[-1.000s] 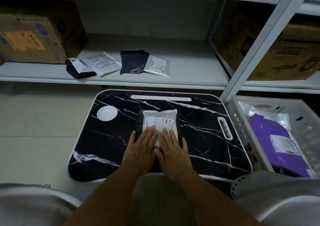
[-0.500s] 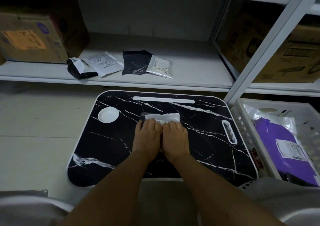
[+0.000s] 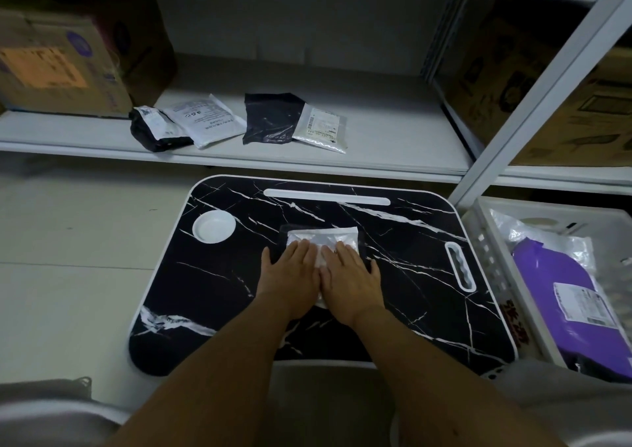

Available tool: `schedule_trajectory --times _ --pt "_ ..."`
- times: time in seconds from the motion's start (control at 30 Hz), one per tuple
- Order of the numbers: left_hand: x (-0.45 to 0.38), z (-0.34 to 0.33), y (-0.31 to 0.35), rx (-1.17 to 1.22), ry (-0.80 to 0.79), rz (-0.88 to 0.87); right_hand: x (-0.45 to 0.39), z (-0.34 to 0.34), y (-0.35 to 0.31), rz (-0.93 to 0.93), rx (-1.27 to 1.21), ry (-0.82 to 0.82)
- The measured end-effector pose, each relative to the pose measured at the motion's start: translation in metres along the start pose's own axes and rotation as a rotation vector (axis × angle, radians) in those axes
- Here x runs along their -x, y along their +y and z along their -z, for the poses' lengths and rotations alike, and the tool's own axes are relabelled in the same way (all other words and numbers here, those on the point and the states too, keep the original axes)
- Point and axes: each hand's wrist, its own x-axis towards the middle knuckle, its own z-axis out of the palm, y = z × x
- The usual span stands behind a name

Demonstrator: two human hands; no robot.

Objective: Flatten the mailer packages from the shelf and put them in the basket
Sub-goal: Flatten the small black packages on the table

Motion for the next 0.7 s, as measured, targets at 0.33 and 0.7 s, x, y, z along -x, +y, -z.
schedule_trajectory --times 0.33,0.7 --pt "-0.022 0.004 -0.009 -0.060 -0.047 -0.008 -0.030 0.009 -0.008 0.069 -0.003 -0.030" --pt "-0.023 0.001 -0.006 -0.014 -0.079 0.106 -0.028 0.006 0.000 -0.093 -0.050 -0.118"
